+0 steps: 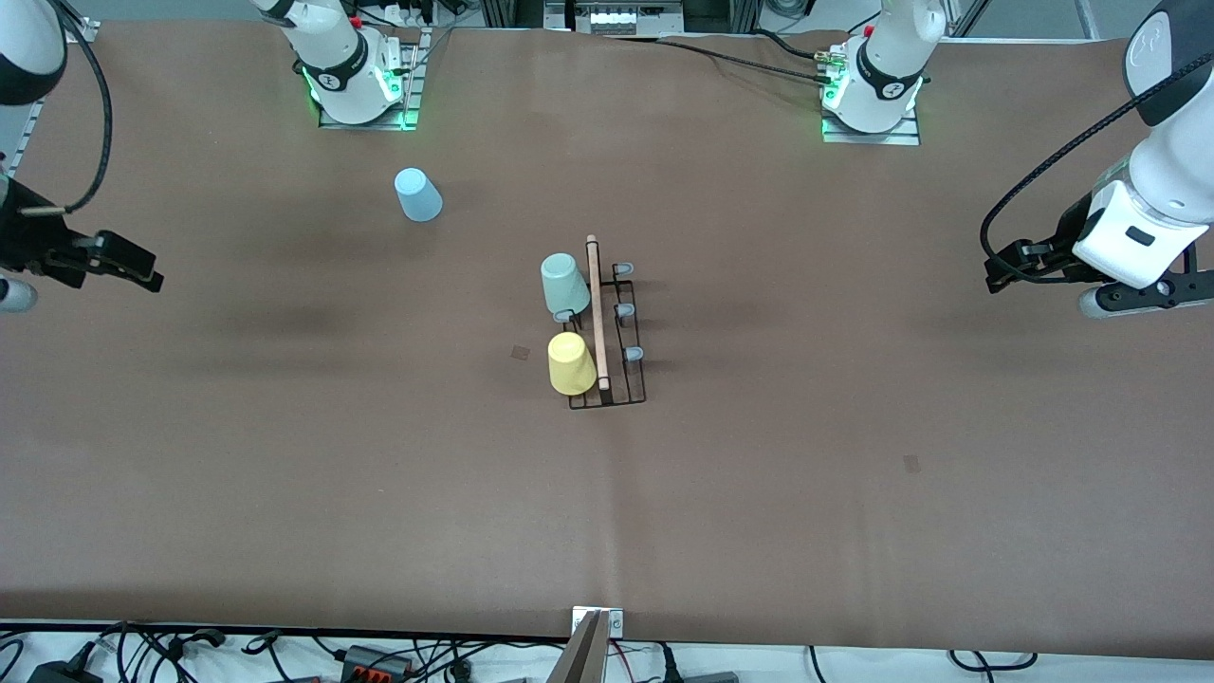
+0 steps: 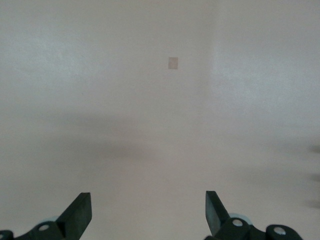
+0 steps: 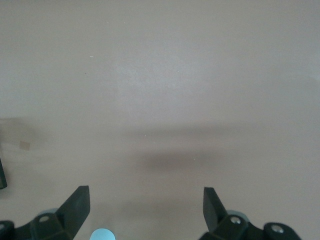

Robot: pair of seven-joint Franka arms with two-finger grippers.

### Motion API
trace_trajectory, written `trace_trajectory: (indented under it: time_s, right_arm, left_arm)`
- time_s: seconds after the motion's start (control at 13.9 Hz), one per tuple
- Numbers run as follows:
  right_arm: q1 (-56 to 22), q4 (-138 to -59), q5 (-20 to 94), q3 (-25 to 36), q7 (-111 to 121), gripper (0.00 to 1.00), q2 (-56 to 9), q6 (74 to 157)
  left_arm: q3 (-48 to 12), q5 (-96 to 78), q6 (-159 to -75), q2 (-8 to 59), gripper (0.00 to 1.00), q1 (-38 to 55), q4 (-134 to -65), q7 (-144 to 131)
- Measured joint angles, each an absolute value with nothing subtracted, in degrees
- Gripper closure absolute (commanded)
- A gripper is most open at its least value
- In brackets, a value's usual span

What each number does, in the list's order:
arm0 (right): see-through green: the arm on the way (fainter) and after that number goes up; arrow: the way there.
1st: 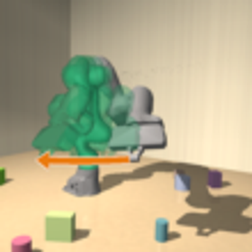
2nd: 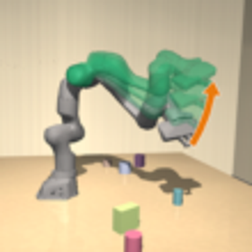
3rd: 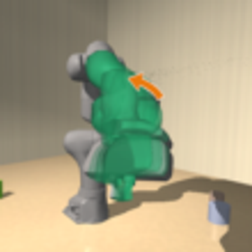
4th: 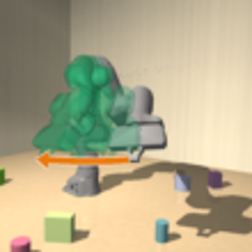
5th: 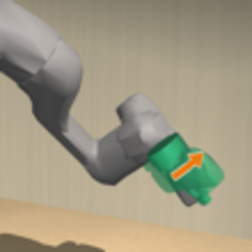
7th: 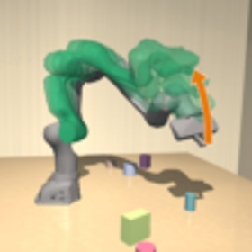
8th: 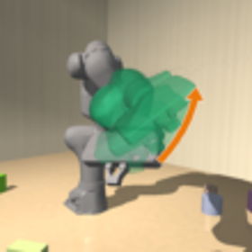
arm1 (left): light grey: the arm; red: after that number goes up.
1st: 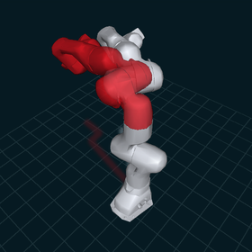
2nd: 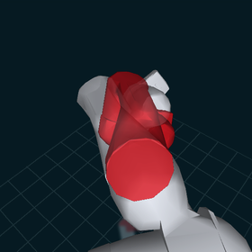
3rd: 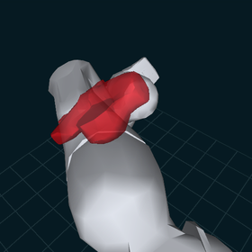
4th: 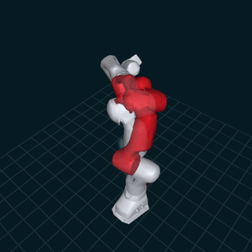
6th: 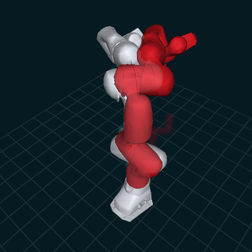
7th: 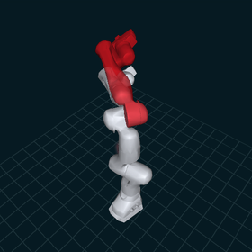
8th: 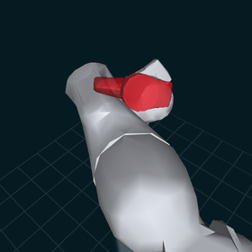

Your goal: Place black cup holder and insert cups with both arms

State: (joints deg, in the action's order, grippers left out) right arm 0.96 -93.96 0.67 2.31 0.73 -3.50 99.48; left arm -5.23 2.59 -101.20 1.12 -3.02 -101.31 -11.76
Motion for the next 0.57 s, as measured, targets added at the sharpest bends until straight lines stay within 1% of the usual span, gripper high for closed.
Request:
trace_trajectory:
  time_s: [0.22, 0.57]
  right_arm:
    - [1.0, -95.3, 0.7, 2.3, 0.8, 0.00, -2.0, 99.0]
    - [1.0, -95.6, 0.7, 2.4, 0.9, 0.00, -1.8, 97.8]
  left_arm:
    - [-5.2, 2.6, -101.2, 1.1, 0.00, -3.0, -101.3, -11.8]
    - [-5.2, 2.6, -101.2, 1.1, 0.00, -3.0, -101.3, -11.8]
